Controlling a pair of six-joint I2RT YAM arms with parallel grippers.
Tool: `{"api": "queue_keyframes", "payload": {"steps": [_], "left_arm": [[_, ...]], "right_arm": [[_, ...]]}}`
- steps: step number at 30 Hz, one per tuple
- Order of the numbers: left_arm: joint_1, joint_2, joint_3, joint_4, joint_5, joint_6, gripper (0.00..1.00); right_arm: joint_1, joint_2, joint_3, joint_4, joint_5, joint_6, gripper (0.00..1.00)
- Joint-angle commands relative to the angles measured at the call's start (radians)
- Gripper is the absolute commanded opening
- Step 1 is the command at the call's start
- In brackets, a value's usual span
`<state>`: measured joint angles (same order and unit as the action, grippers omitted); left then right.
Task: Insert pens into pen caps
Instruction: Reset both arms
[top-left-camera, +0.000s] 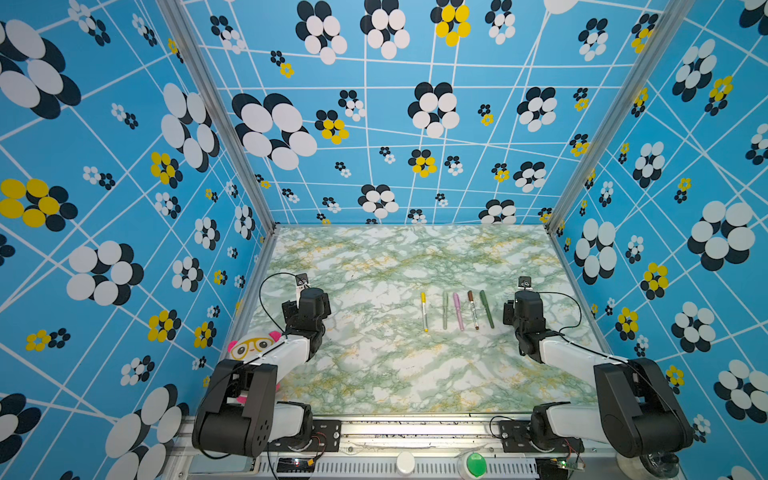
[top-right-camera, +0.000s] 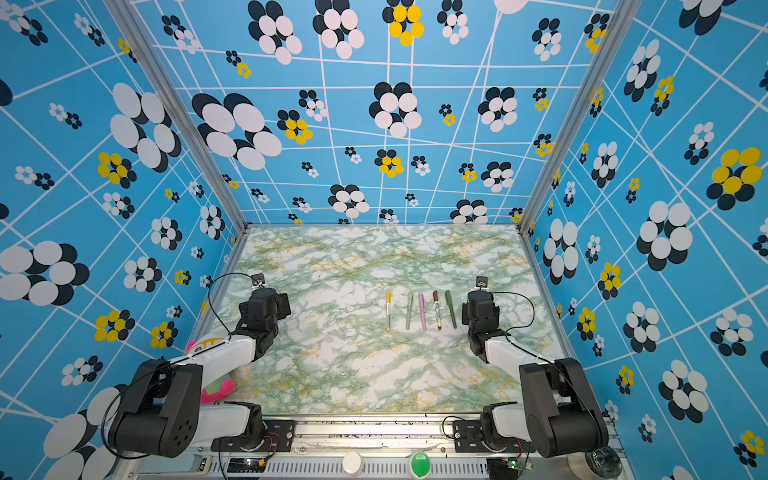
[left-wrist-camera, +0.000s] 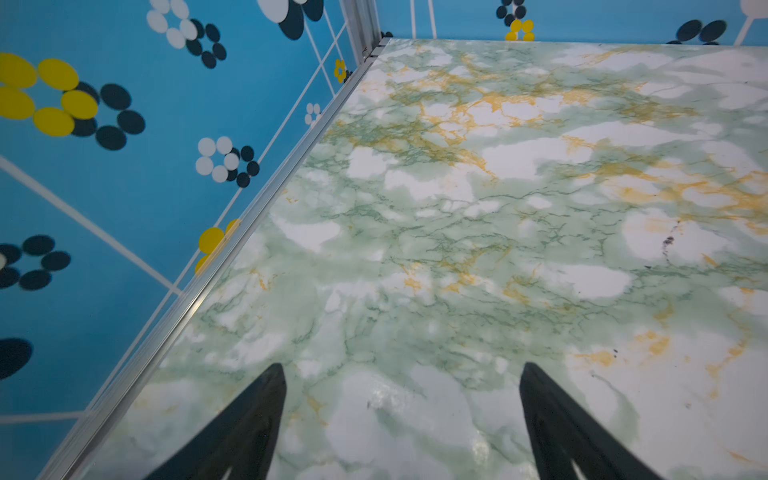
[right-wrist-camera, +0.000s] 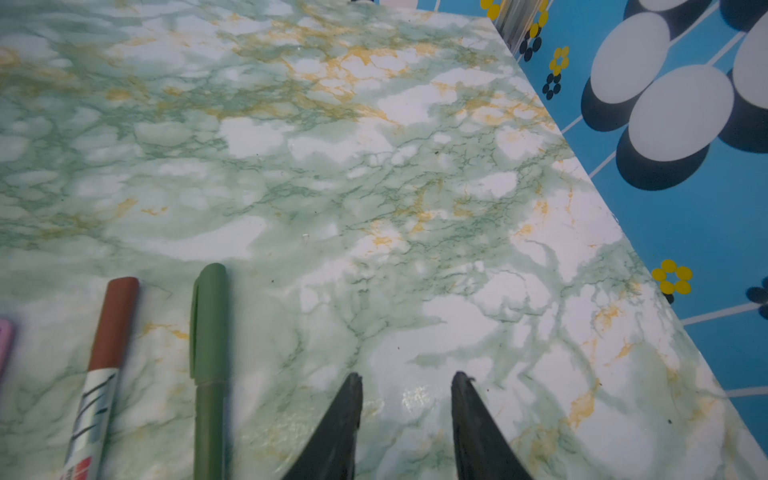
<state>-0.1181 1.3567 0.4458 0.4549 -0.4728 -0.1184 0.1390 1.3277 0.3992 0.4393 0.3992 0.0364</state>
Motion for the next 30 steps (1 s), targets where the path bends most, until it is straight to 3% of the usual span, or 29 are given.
{"api": "queue_keyframes", "payload": {"steps": [1,5,8,10,12,14,17,18,30], "left_arm": [[0.016,0.055,0.007,0.204,0.11,0.096,0.91],[0.055,0.159,-0.04,0.405,0.274,0.1,0.92],[0.083,0.181,-0.063,0.457,0.345,0.087,1.0],[0.083,0.193,-0.065,0.47,0.402,0.109,0.99],[0.087,0.191,-0.065,0.462,0.411,0.108,0.99],[0.09,0.194,-0.065,0.467,0.418,0.105,0.99],[0.09,0.194,-0.065,0.467,0.419,0.106,0.99],[0.092,0.194,-0.064,0.465,0.418,0.106,0.99],[0.09,0.193,-0.067,0.472,0.416,0.108,0.99]], "right_arm": [[-0.055,-0.009,-0.048,0.28,-0.119,-0.008,0.38],[-0.086,0.071,-0.072,0.443,-0.197,-0.028,0.38],[-0.105,0.164,-0.081,0.533,-0.273,-0.028,0.37],[-0.107,0.245,-0.081,0.636,-0.293,-0.039,0.38],[-0.114,0.201,-0.005,0.408,-0.283,-0.023,0.39],[-0.146,0.22,-0.012,0.464,-0.32,0.007,0.41],[-0.147,0.215,-0.006,0.438,-0.321,0.006,0.77],[-0.147,0.211,-0.002,0.426,-0.322,0.007,0.97],[-0.145,0.212,-0.009,0.44,-0.32,0.002,0.99]]}}
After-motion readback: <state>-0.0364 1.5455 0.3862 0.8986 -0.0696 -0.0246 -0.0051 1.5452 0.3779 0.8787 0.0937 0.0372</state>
